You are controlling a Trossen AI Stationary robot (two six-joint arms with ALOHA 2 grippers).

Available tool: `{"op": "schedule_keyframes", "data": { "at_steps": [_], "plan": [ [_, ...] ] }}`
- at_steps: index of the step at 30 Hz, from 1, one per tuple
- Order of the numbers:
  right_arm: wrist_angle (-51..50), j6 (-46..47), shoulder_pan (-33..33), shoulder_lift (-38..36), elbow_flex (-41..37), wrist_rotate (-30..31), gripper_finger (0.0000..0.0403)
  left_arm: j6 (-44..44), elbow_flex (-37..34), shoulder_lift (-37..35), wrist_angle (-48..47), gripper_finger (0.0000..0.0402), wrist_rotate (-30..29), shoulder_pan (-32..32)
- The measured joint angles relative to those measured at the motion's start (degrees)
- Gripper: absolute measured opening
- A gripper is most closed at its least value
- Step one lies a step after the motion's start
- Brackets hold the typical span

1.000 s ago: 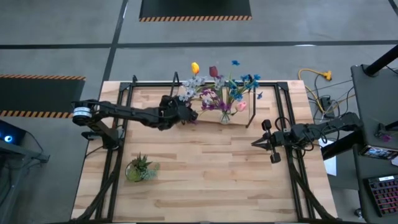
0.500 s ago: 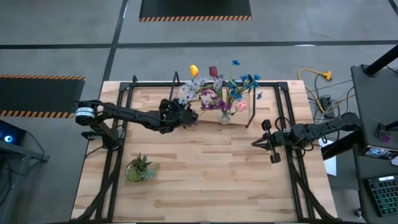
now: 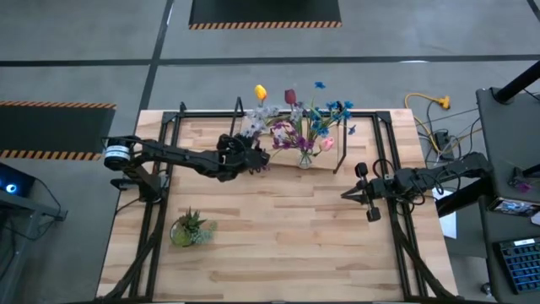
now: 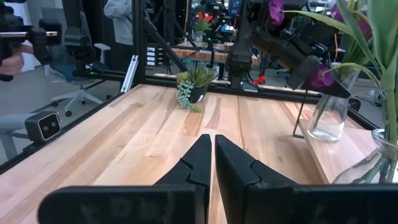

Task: Pick and place flowers into a vace then onto a shelf
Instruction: Put the transparent vase on the shelf

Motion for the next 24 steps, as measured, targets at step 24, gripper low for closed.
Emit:
{"op": "schedule_keyframes", "data": {
  "at_steps": [24],
  "plan": [
    [0.0, 0.0, 0.0, 0.0, 0.0, 0.0, 0.0013, 4.2, 0.1, -4.7, -2.3, 0.0243, 0.4, -0.9]
  ]
}}
